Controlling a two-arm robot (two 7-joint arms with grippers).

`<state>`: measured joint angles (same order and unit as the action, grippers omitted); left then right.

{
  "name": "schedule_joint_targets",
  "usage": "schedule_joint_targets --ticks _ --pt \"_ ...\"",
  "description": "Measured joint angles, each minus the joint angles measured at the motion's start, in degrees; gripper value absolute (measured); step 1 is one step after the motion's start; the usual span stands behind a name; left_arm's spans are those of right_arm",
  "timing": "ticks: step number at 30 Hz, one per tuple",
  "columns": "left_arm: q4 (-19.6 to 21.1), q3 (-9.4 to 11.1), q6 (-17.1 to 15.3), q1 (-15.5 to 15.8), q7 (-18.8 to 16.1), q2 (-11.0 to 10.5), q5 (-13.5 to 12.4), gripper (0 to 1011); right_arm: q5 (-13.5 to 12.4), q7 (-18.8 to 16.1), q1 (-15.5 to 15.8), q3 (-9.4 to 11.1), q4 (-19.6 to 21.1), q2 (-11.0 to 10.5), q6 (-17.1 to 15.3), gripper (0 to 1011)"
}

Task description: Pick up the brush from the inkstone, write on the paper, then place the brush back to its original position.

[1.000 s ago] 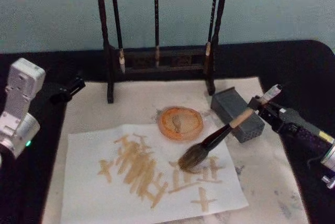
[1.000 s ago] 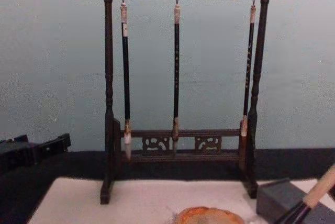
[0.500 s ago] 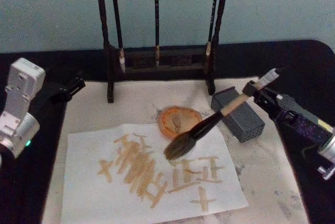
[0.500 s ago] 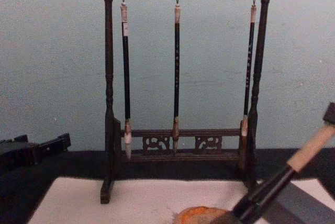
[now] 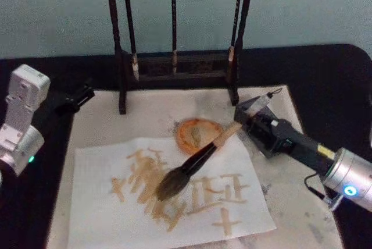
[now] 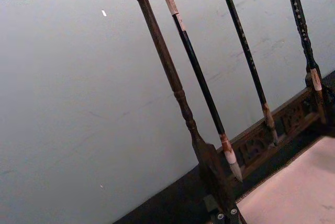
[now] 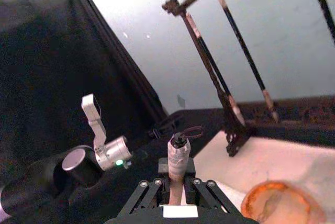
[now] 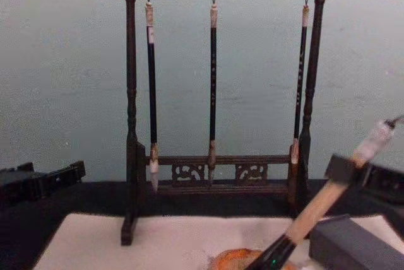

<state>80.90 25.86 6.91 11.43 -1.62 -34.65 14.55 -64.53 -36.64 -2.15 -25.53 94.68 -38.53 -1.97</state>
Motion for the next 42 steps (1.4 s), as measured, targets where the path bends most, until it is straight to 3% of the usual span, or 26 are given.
schedule_joint_targets --ticks 7,15,32,42 --pt "0.00 0.00 0.00 0.00 0.00 0.00 0.00 1002 0.47 0.00 -1.62 -2.00 -3.68 1.63 -1.03 163" --pt "0.00 0.00 0.00 0.00 0.00 0.00 0.00 1002 -0.13 -0.05 -1.65 -1.70 -5.54 1.63 -1.06 161" --pt "0.00 0.00 0.00 0.00 0.00 0.00 0.00 1002 -3.46 -1.21 0.42 1.93 -7.67 -0.28 0.06 163" --pt "0.00 0.00 0.00 0.00 0.00 0.00 0.00 1002 -7.43 -2.29 2.33 5.80 -9.19 -1.74 0.39 163"
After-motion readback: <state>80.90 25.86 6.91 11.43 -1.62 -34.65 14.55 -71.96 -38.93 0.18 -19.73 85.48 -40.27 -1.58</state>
